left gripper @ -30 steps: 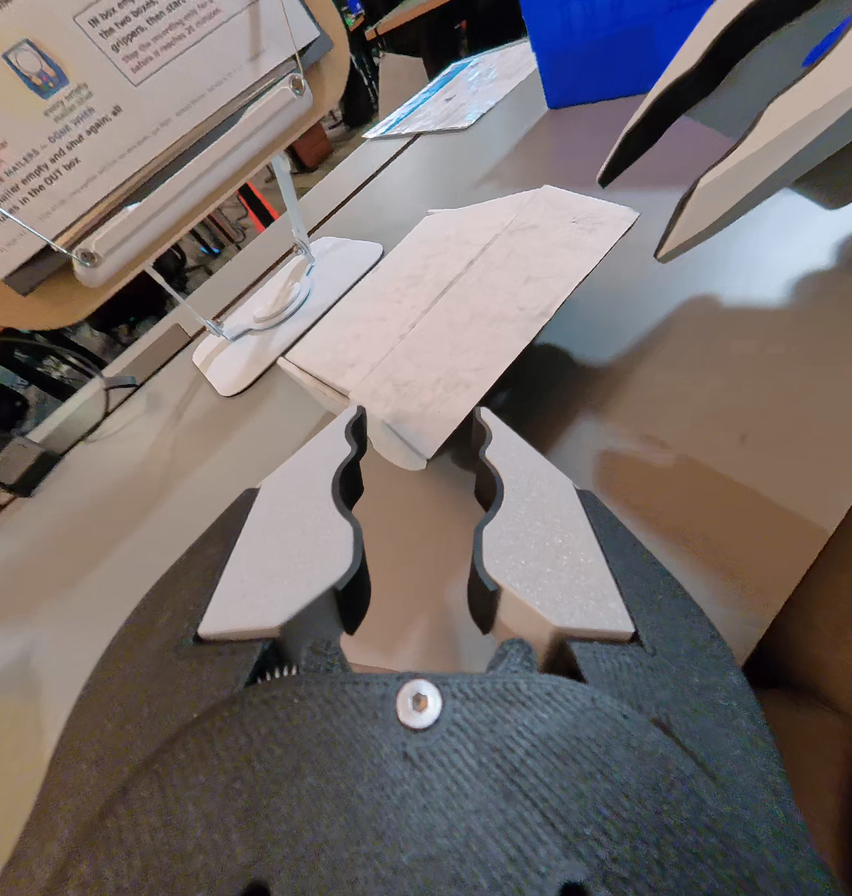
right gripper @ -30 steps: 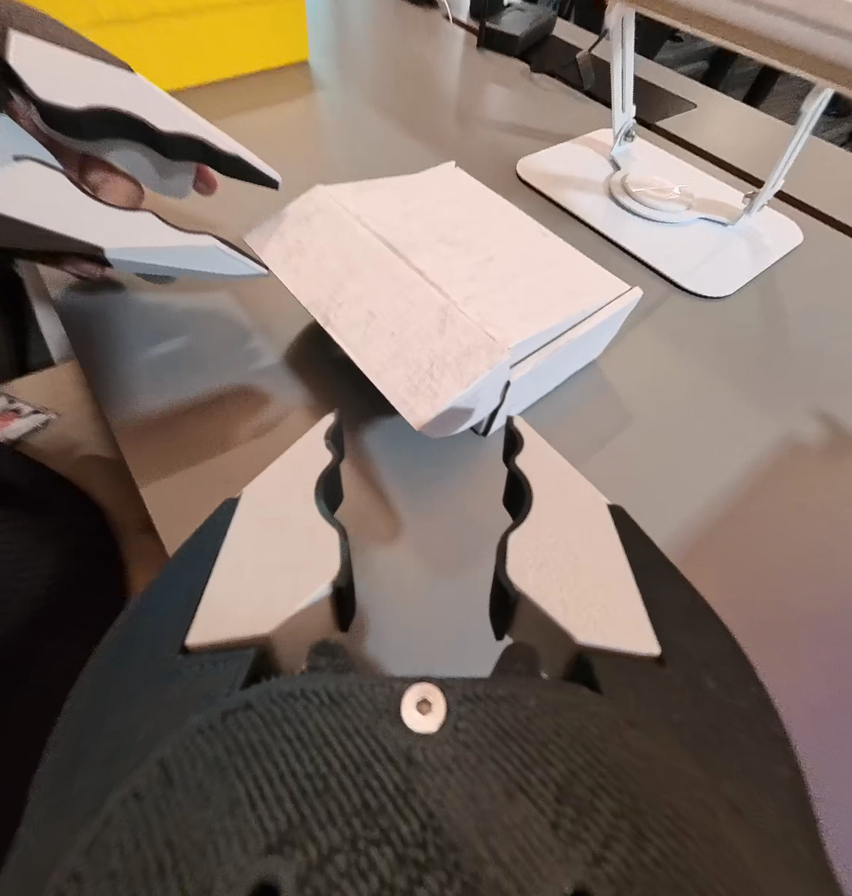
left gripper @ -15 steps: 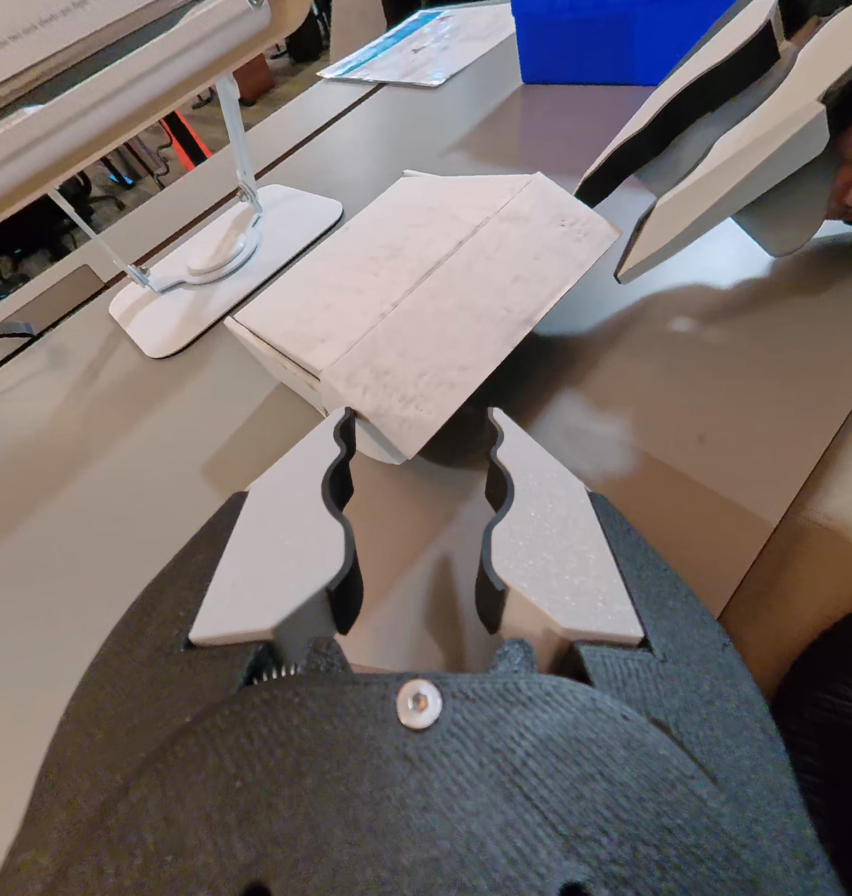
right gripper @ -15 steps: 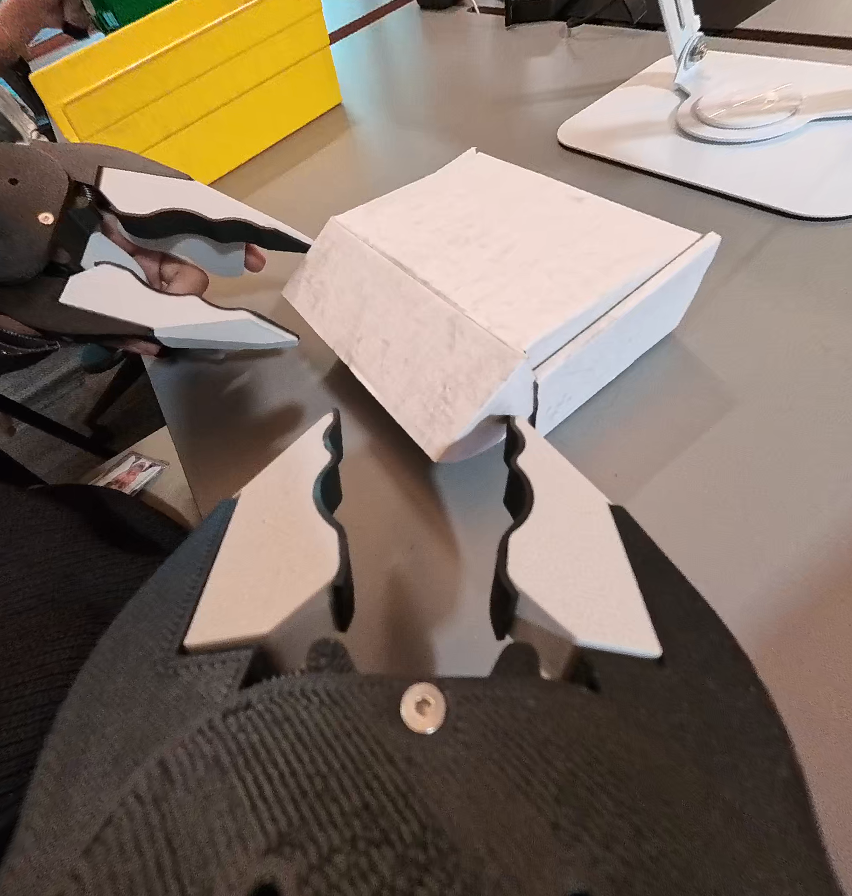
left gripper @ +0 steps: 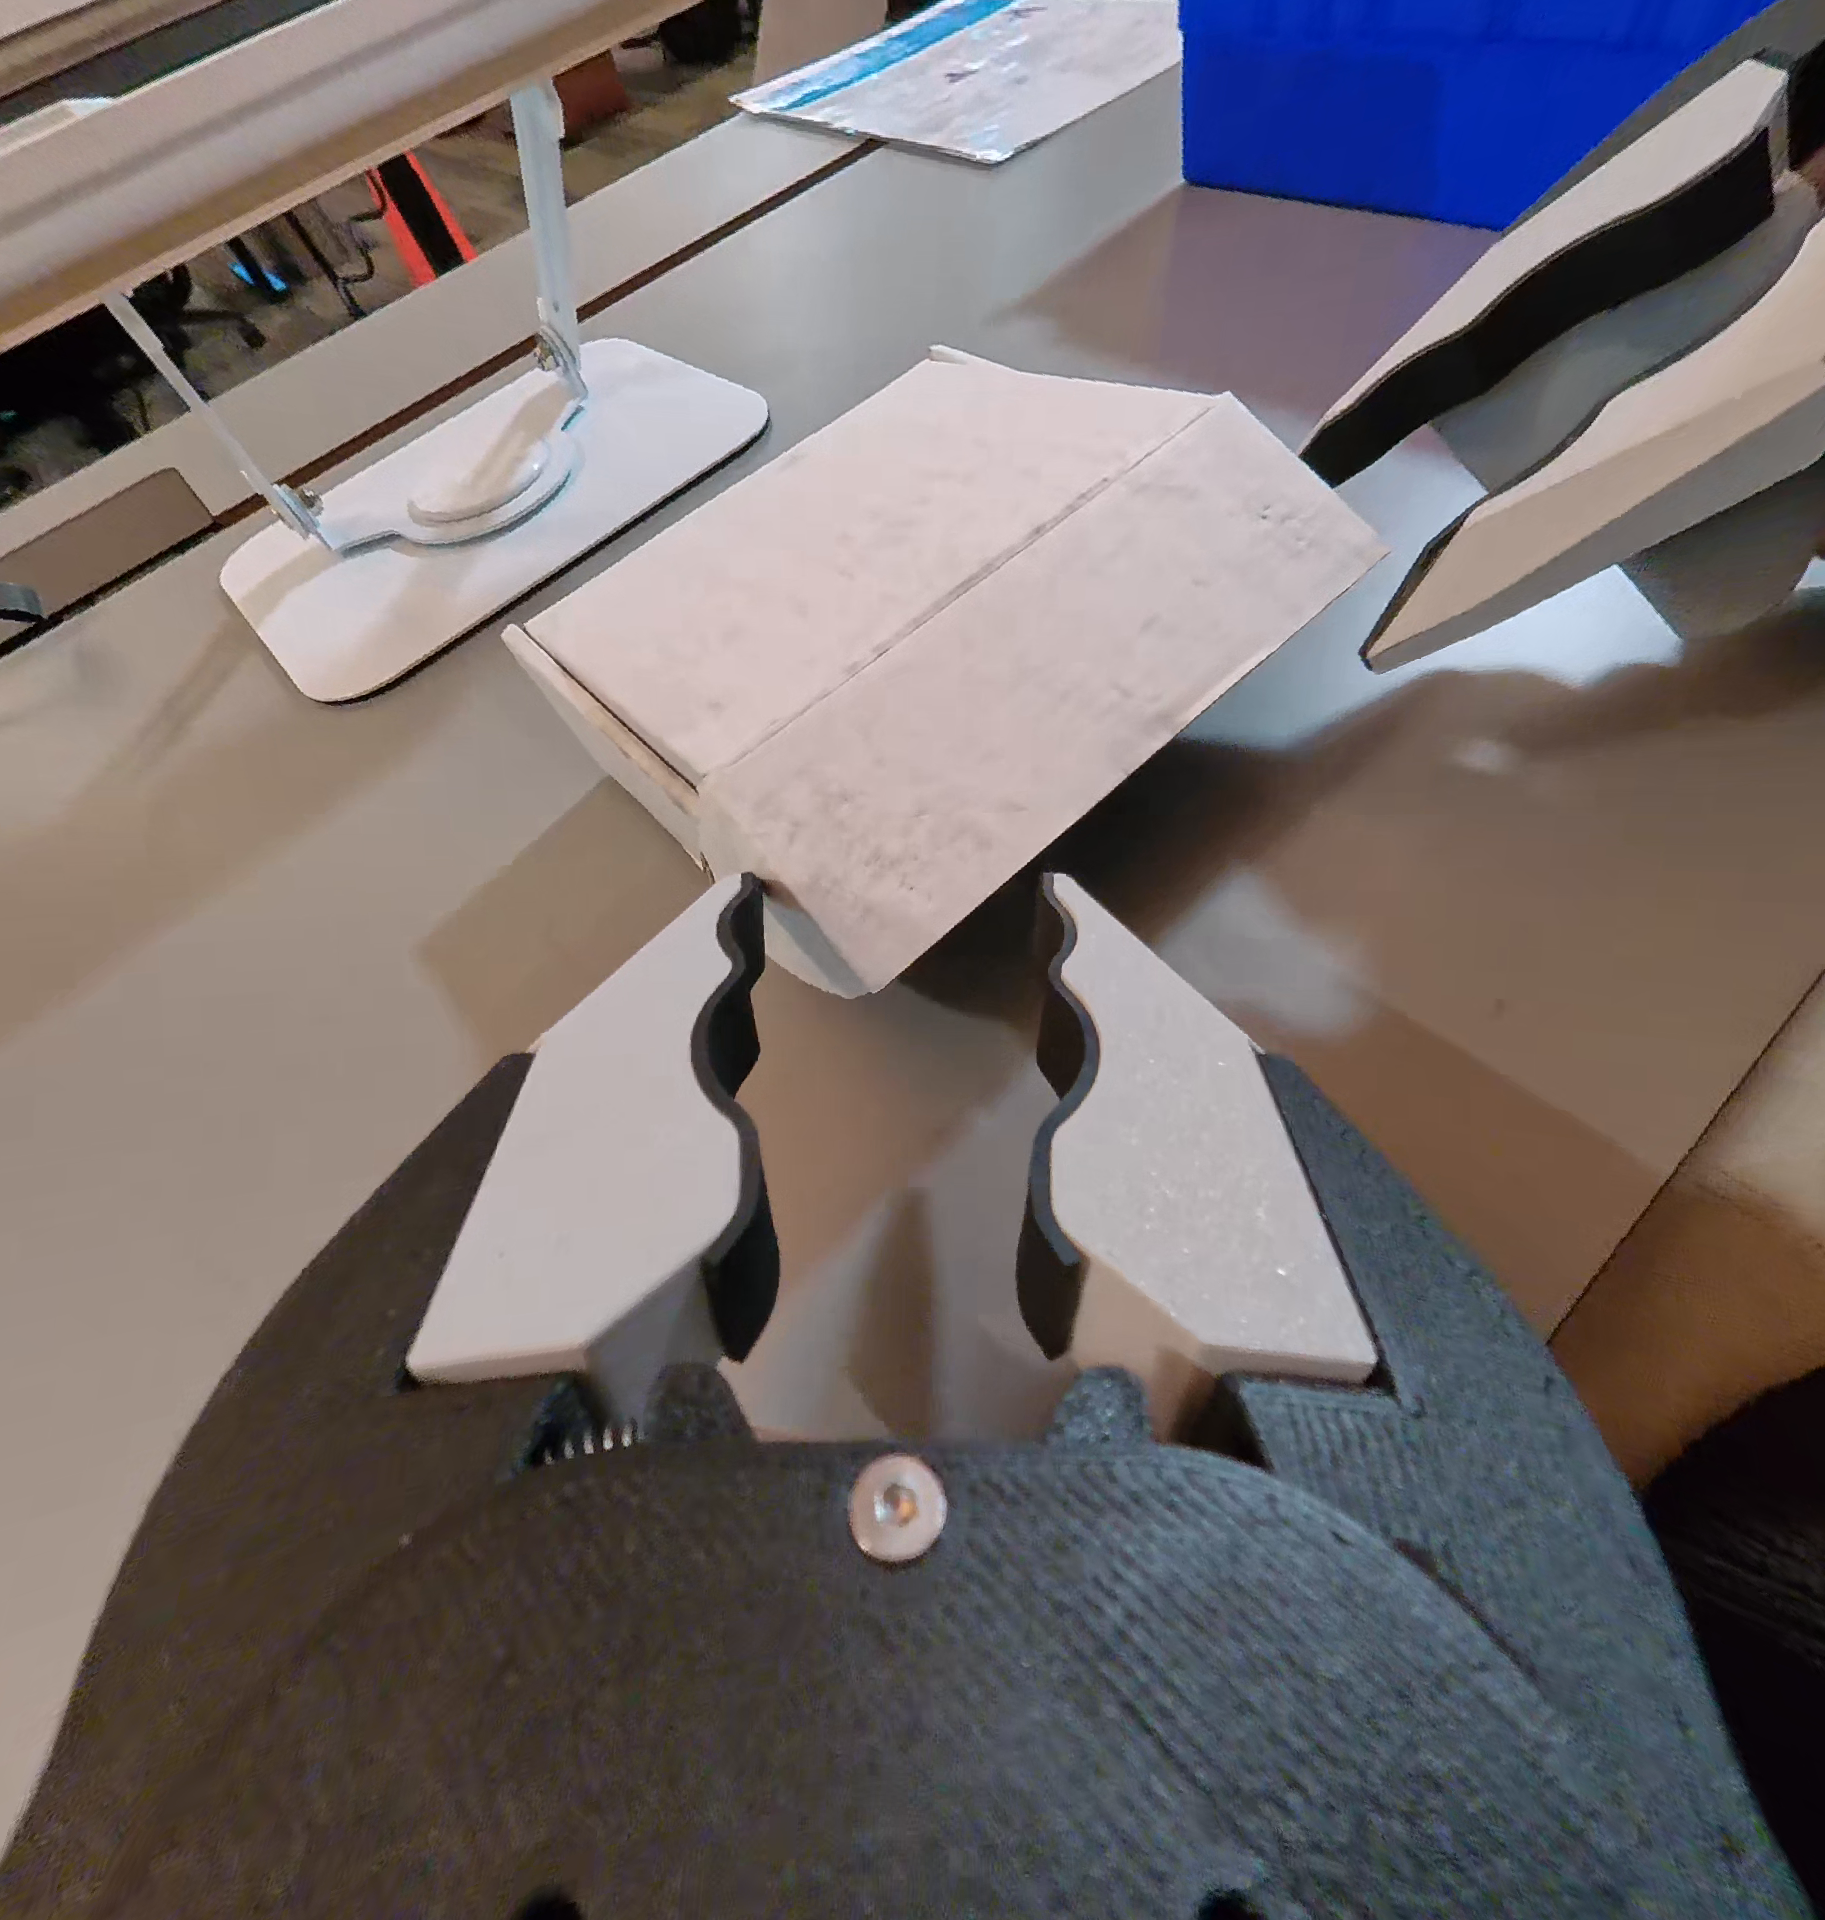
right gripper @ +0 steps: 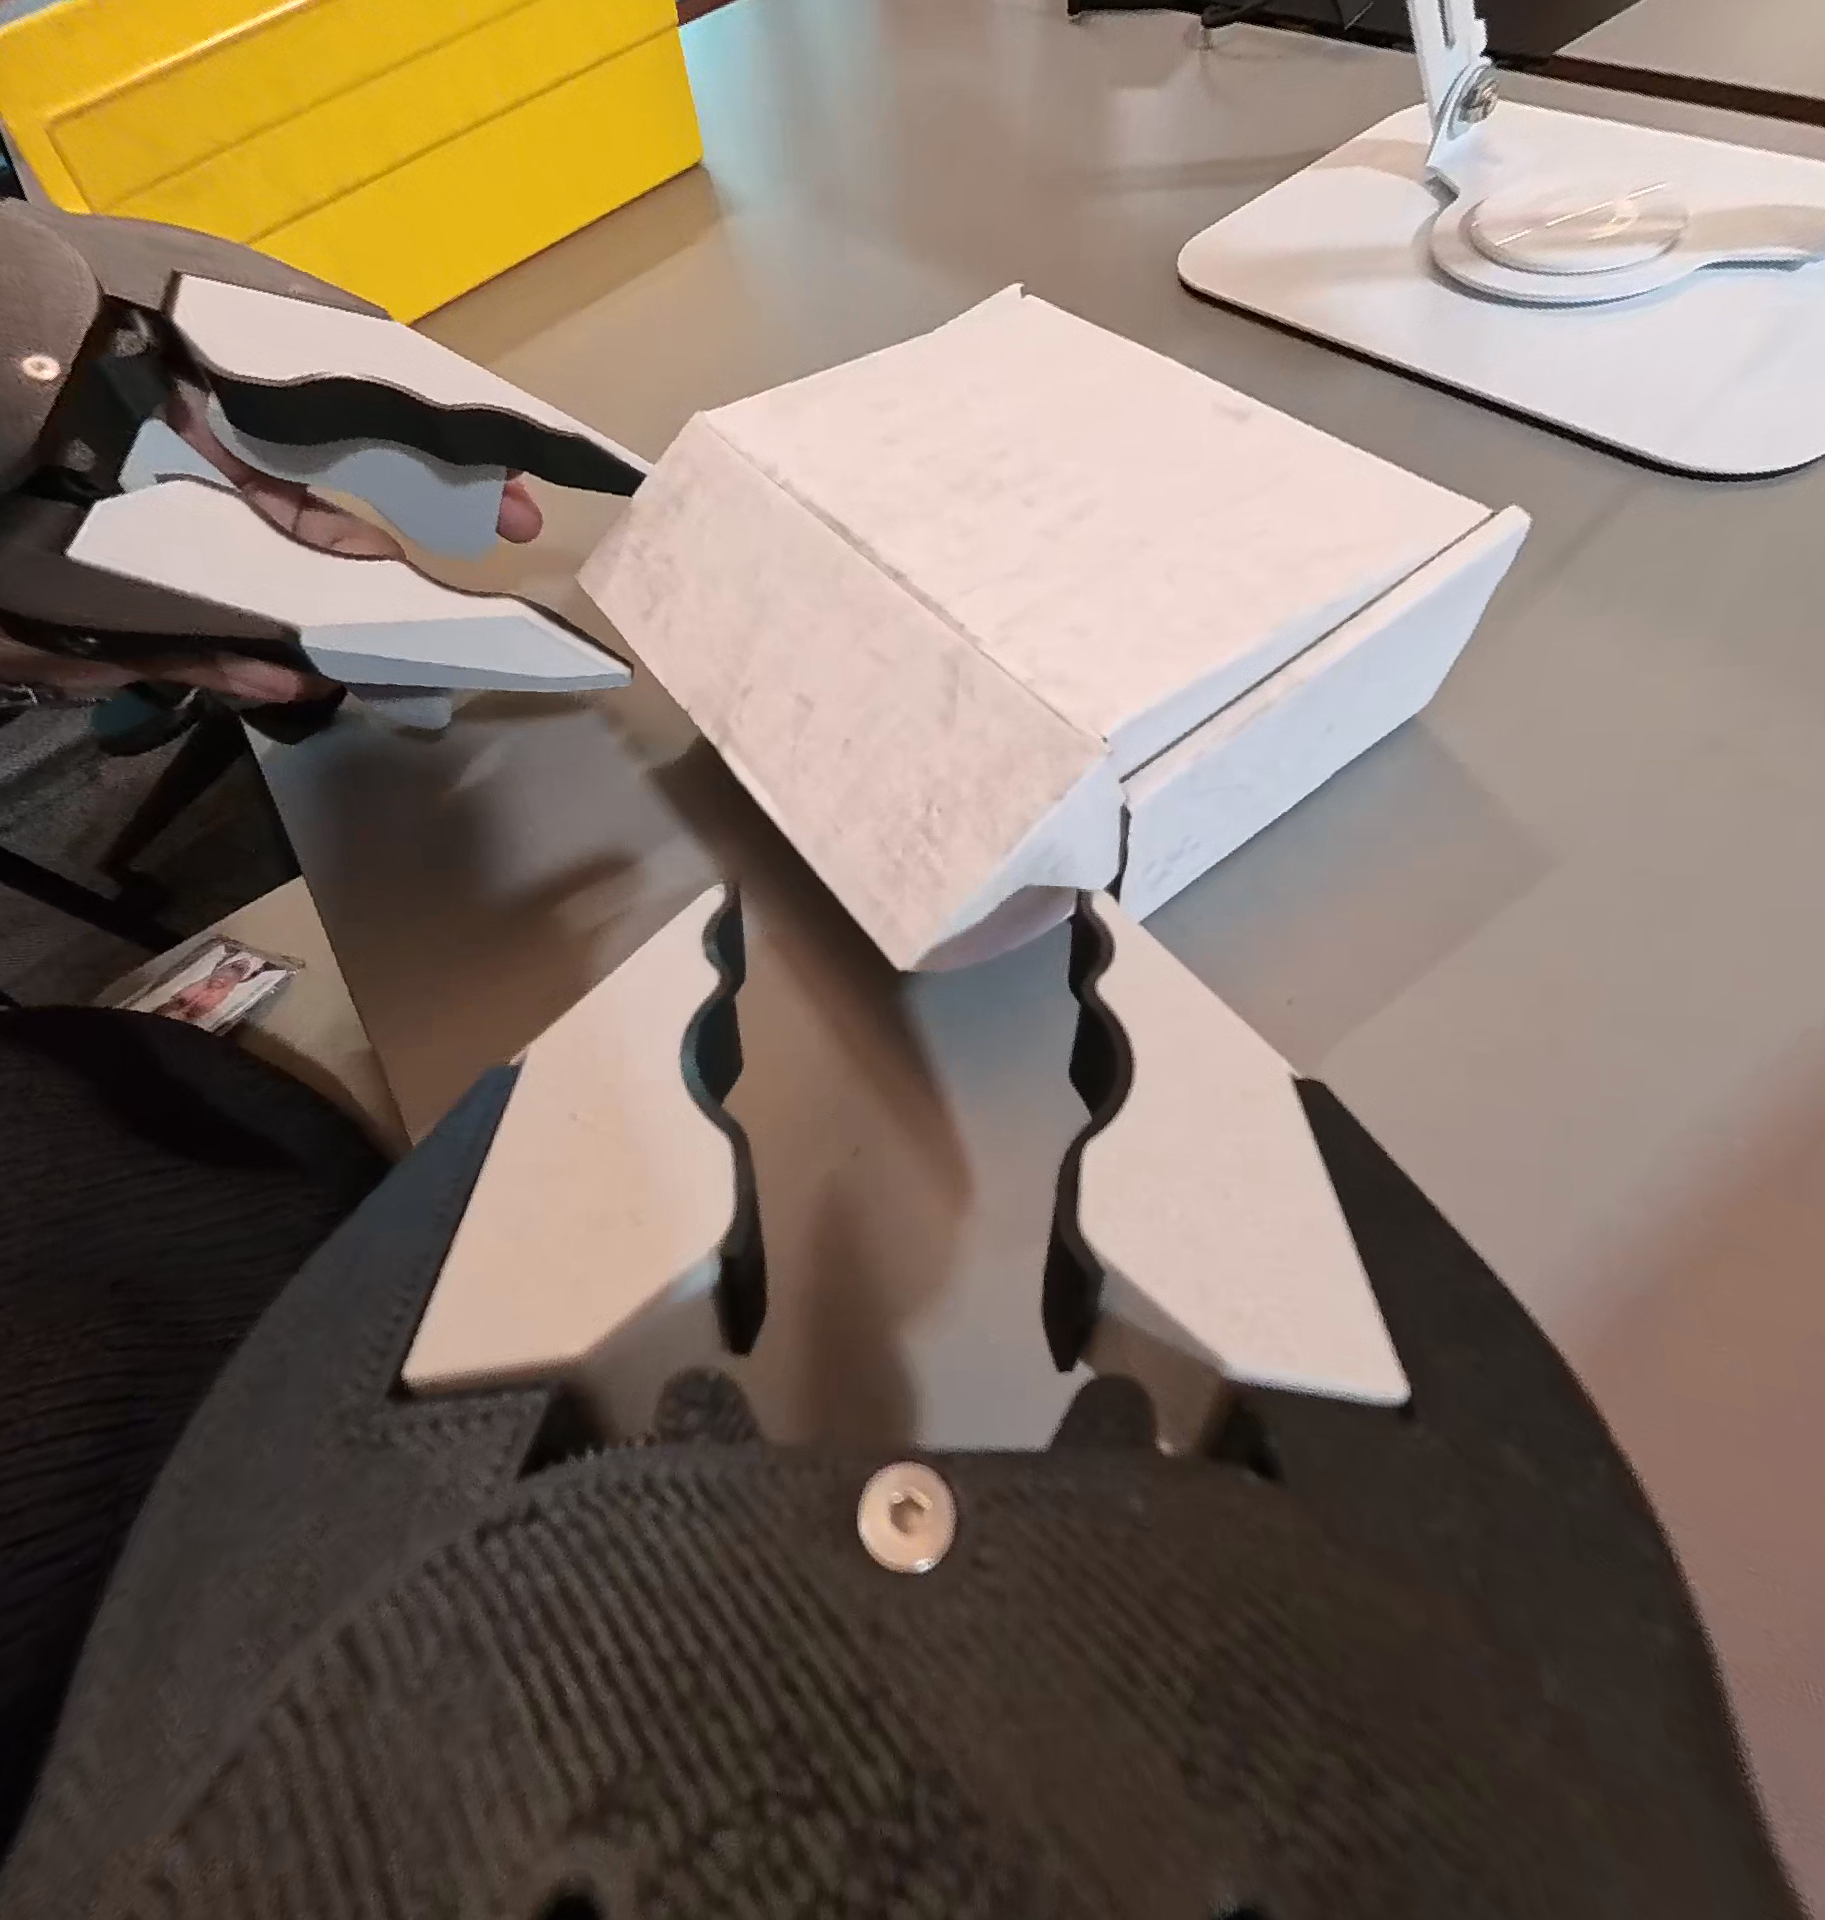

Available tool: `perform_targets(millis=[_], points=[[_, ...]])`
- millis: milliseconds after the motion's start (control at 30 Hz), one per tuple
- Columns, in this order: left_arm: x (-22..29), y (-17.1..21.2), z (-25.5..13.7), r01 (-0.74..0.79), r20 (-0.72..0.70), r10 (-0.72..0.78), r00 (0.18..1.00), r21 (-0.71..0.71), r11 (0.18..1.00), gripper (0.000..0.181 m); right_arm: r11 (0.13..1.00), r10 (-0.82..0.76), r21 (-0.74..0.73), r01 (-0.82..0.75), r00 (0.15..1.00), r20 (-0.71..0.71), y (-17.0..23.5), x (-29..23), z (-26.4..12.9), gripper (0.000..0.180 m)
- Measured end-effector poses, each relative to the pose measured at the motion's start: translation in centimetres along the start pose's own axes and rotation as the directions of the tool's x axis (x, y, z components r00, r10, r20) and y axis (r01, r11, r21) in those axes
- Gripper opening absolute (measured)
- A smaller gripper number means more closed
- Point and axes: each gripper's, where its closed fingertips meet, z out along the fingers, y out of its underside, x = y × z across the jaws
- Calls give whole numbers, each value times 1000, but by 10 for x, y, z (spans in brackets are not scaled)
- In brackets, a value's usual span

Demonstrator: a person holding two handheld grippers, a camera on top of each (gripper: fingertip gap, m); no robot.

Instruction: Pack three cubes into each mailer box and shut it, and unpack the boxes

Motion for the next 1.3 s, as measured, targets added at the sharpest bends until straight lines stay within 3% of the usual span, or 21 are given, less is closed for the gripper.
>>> perform_targets(millis=[367,600,733,1067,1300], points=[[-7,3,5,152,-52,-154,987,-29,988,58,999,39,5,-39,999,-8,-1,5,4,61],[-3,11,11,162,-118,-174,978,-100,982,62,999,43,0,-43,999,3,-1,4,5,59],[-2,8,9,155,-127,-163,978,-75,985,47,999,35,3,-35,999,-19,-1,8,3,57],[-1,-13,-2,117,-132,-110,985,42,992,41,998,52,26,-51,998,-33,-5,12,-1,52],[5,-11,-4,126,-179,-119,977,28,992,39,997,63,53,-60,997,-44,-9,16,-5,53]])
